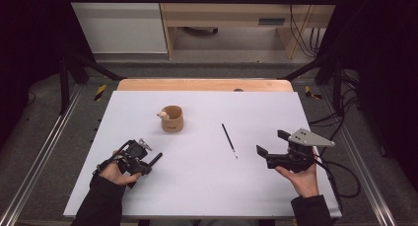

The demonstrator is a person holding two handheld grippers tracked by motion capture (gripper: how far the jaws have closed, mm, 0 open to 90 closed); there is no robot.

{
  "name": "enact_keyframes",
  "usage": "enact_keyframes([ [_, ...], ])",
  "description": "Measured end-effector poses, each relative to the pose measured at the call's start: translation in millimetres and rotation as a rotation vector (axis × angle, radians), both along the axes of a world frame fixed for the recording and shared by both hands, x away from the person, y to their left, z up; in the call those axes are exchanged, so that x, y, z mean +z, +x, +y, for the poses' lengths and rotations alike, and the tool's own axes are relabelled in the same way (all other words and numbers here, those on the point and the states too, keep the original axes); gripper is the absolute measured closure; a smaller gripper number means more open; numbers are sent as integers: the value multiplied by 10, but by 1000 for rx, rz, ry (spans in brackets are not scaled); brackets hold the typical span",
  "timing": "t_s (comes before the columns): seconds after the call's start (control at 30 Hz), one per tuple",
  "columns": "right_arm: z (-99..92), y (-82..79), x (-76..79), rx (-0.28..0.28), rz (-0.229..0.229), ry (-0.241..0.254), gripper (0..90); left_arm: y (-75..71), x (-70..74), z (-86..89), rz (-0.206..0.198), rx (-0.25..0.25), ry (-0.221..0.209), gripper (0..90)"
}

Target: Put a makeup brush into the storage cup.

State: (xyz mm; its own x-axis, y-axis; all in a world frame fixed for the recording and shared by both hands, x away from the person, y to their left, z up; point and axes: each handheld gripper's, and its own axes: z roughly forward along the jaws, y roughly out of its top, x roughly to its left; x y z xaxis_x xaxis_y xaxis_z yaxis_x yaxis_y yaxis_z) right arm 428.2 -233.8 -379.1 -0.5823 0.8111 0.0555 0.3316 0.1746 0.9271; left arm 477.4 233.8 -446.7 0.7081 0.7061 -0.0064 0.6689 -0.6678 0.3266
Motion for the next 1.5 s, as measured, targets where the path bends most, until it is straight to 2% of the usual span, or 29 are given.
enact_keyframes([
  [0.27, 9, 9, -12, 7, 5, -10, 83, -10, 0, -10, 5, 1, 0, 778],
  [0.57, 13, 15, -19, 7, 9, -19, 83, -34, 9, -19, -15, -22, 6, 782],
  [0.7, 7, 10, -14, 6, 9, -21, 83, -65, 68, -12, -35, -40, -9, 783],
  [0.8, 5, 8, -11, 7, 8, -21, 83, -104, 137, -9, -65, -49, -28, 783],
  [0.87, 4, 8, -11, 7, 7, -22, 83, -118, 163, -7, -72, -51, -41, 783],
  [0.9, 5, 7, -11, 7, 7, -24, 83, -140, 215, 1, -86, -64, -66, 783],
  [0.93, 5, 9, -12, 7, 7, -26, 83, -140, 215, 1, -86, -64, -66, 783],
  [0.97, 7, 9, -12, 7, 7, -27, 83, -162, 263, 3, -96, -77, -96, 783],
  [1.0, 8, 9, -13, 7, 7, -28, 83, -173, 283, -1, -104, -79, -105, 783],
  [1.37, 35, 13, -17, 10, 8, -43, 84, -276, 440, -52, -174, -110, -179, 784],
  [1.5, 50, 13, -16, 16, 8, -48, 86, -328, 522, -95, -203, -136, -212, 784],
])
